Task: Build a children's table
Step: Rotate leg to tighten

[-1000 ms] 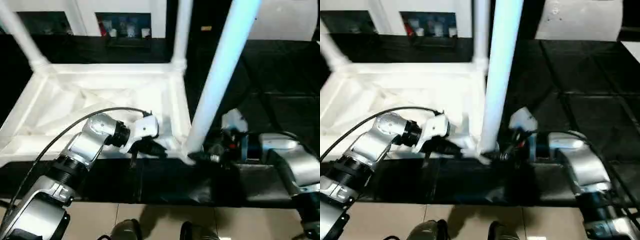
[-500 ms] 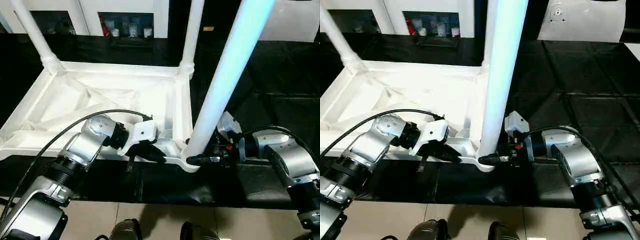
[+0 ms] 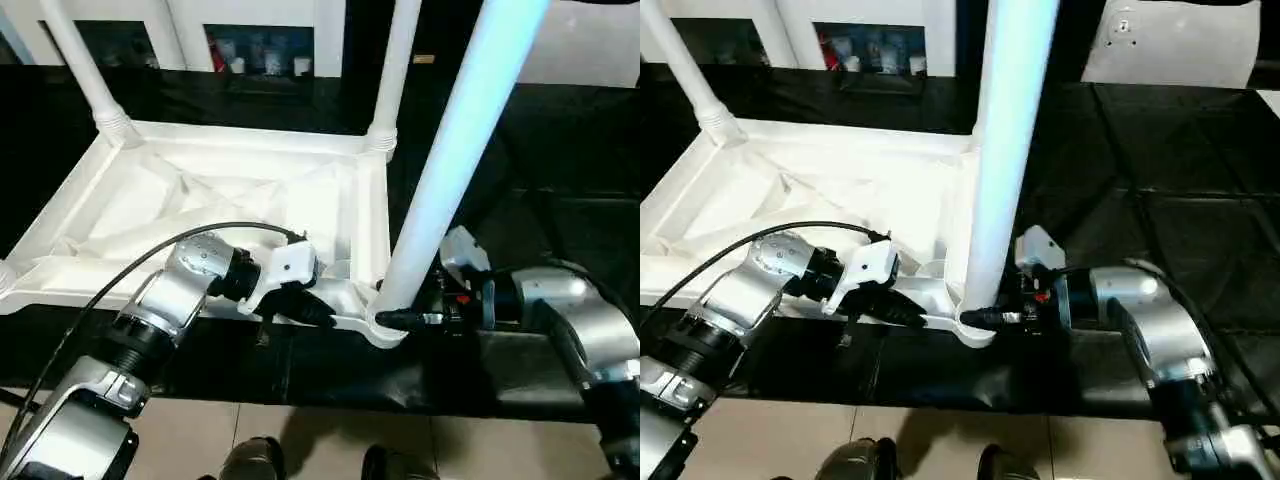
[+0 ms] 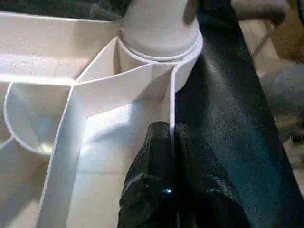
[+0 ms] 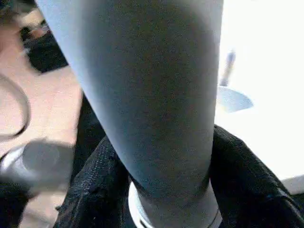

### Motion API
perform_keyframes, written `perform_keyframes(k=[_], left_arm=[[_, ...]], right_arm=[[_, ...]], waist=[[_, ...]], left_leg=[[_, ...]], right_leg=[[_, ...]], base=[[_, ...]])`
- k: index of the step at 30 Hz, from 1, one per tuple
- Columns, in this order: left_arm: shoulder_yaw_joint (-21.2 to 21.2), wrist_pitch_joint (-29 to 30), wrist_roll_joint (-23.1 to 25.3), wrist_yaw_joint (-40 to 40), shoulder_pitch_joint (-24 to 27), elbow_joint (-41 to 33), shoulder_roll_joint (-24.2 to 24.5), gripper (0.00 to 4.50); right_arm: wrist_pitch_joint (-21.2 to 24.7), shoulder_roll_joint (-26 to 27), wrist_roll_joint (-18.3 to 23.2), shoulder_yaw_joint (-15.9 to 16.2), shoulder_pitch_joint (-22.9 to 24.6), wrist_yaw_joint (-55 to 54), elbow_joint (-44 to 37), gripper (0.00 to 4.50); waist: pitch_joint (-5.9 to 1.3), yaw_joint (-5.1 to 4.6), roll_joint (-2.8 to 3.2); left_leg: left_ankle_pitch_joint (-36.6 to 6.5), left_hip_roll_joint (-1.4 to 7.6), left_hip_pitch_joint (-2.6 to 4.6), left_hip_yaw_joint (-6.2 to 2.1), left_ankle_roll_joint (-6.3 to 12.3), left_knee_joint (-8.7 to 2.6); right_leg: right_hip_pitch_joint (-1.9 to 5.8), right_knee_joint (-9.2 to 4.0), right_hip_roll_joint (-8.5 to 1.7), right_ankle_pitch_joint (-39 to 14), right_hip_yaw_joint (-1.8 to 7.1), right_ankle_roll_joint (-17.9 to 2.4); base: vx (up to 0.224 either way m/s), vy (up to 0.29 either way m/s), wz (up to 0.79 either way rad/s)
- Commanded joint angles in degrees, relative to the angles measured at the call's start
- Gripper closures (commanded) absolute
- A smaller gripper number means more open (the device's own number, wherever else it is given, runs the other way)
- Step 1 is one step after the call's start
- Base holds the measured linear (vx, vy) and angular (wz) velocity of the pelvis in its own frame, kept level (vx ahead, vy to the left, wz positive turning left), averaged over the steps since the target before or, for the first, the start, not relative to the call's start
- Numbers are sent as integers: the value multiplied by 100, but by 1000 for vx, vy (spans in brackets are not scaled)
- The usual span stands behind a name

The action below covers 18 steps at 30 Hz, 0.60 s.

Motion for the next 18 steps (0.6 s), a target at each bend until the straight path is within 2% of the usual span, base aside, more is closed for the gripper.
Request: perform_keyframes(k=[1,2,4,5,6,7,8,9,12,15,17,18], left_arm=[[178,364,-88,780,-99,26,-420,450],[219,437,-100,906,-122,38,-497,450],[314,675,-152,1194,-191,77,-717,450],[359,810,-131,1434,-252,118,-875,450],[394,938,-112,1647,-316,170,-1023,450],[476,1113,-65,2064,-439,290,-1282,450],[515,1157,-60,2208,-480,335,-1366,450],[557,1199,-55,2360,-522,380,-1452,450],[797,1430,26,3283,-802,703,-1954,450],[949,1409,173,4012,-1048,1005,-2290,450],[957,1360,235,4129,-1119,1093,-2351,450],[907,1272,335,4125,-1183,1158,-2364,450]], right_arm=[[294,453,68,227,146,-633,-322,246],[317,551,-18,218,170,-862,-344,246],[617,876,-141,144,163,-1499,-363,246],[801,1154,-174,77,136,-1908,-375,247],[978,1432,-213,15,99,-2305,-376,248],[1230,1889,-284,-81,22,-2930,-347,249],[1297,2013,-312,-109,-8,-3106,-323,249],[1360,2133,-340,-139,-36,-3277,-299,249],[1425,2853,-528,-332,-240,-4417,14,249],[1292,3331,-819,-502,-412,-5372,348,249],[1243,3474,-911,-607,-453,-5646,421,249],[1152,3606,-998,-724,-469,-5850,453,249]], waist=[[-441,-59,-42],[-434,-69,-46],[-388,-129,-62],[-371,-158,-65],[-347,-234,-60],[-344,-266,-69],[-337,-297,-60],[-348,-335,-81],[-342,-406,-73],[-340,-419,-70],[-348,-420,-72],[-360,-411,-67]], left_leg=[[-762,419,111,-127,579,-342],[-824,410,114,-124,520,-346],[-1103,372,112,-143,337,-376],[-1254,359,132,-160,248,-389],[-1458,361,142,-185,125,-422],[-1527,352,156,-196,90,-424],[-1566,345,156,-198,53,-424],[-1607,328,151,-223,23,-426],[-1550,306,147,-189,109,-406],[-1496,288,161,-190,130,-410],[-1497,289,172,-190,128,-418],[-1422,305,155,-191,172,-428]], right_leg=[[304,-335,-546,-1235,322,-1448],[296,-357,-549,-1386,324,-1398],[294,-431,-558,-2008,310,-1224],[293,-477,-569,-2435,304,-1073],[269,-513,-559,-2783,301,-930],[267,-532,-563,-2884,297,-881],[250,-530,-562,-2931,302,-862],[274,-551,-573,-3037,286,-784],[229,-584,-563,-2981,314,-744],[213,-610,-560,-3008,310,-680],[205,-609,-544,-2956,310,-658],[227,-590,-546,-2732,327,-665]], base=[[0,0,0],[0,0,0],[0,0,0],[0,0,0],[0,0,0],[0,0,0],[0,0,0],[0,0,0],[0,0,0],[0,0,0],[0,0,0],[0,0,0]])
